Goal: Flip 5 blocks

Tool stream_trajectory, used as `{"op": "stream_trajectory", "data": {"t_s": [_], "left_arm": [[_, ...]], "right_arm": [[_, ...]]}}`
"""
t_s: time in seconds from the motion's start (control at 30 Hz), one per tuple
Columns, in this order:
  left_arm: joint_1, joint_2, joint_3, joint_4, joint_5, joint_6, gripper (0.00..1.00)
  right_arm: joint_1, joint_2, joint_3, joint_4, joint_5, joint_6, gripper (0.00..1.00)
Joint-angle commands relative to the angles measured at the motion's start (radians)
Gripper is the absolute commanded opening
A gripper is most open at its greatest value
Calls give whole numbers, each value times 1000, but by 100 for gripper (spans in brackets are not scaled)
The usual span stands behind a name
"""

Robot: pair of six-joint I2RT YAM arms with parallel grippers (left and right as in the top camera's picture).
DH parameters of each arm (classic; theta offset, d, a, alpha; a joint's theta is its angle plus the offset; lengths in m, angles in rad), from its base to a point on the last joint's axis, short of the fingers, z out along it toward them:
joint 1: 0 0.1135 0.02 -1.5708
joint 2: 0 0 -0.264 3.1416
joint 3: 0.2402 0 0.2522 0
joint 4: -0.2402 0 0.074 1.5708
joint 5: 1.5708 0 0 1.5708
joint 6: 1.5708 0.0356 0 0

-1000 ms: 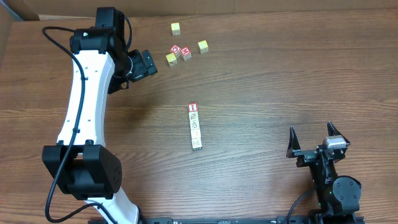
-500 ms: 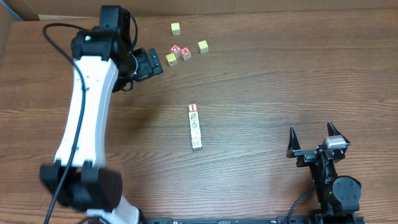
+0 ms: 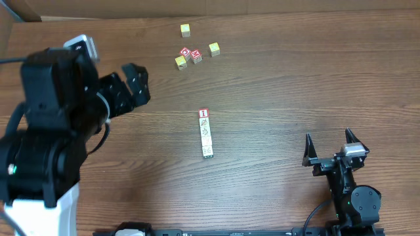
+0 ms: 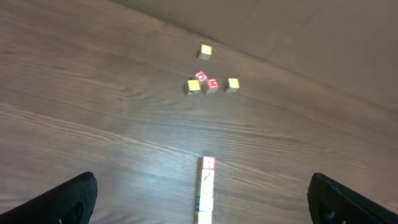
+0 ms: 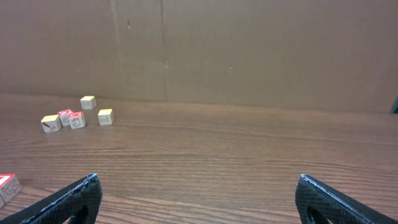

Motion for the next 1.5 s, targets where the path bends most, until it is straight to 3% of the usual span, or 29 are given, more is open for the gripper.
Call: {"op": "stream_trajectory", "data": {"t_s": [0.0, 0.27, 0.6, 0.83, 1.23, 1.47], "left_arm": [[-2, -11, 5, -53, -44, 61, 100], [1, -76, -50, -258, -45, 61, 100], [1, -267, -424, -198, -43, 7, 100], [1, -452, -746, 180, -37, 7, 100], [1, -826, -1258, 1213, 47, 7, 100], [2, -996, -1516, 1627, 37, 7, 100]], "right_arm": [[-8, -7, -11, 6, -6, -4, 100], [-8, -7, -11, 6, -6, -4, 100], [-8, -7, -11, 6, -6, -4, 100], [-8, -7, -11, 6, -6, -4, 100], [-8, -7, -11, 6, -6, -4, 100], [-8, -7, -11, 6, -6, -4, 100]]}}
